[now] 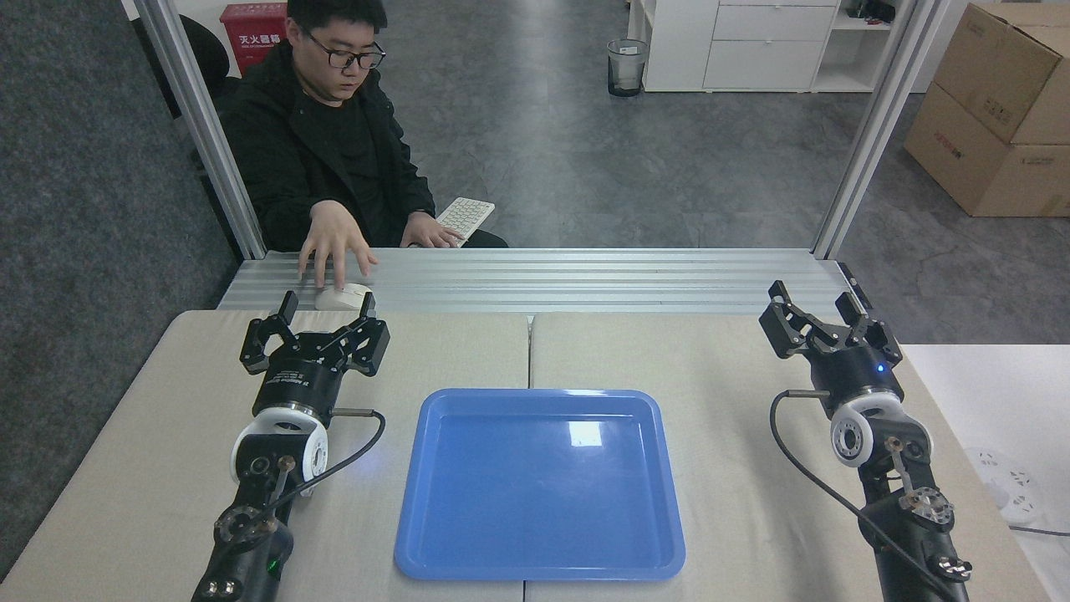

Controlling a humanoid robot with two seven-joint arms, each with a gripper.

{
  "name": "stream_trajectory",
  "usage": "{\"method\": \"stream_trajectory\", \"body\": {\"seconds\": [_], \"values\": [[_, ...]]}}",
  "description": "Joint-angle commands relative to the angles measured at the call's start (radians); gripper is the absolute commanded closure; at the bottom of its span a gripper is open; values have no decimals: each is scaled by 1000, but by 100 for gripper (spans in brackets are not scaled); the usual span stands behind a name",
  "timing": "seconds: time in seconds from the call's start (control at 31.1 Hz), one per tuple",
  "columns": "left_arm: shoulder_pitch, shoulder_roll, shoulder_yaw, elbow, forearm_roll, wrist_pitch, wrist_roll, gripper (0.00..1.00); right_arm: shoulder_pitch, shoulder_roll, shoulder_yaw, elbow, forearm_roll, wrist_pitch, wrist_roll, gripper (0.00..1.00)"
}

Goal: Pick up switch part and place in tray

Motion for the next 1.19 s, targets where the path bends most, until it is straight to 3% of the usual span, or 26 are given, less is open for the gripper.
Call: {"method": "stream_trajectory", "body": {"seconds": [0.0,1.16], "values": [[0,3,-29,33,0,-8,0,1,0,0,0,1,0,0,0,0],[3,-25,-40,-10,-8,-8,31,1,0,0,0,-1,0,0,0,0]]}}
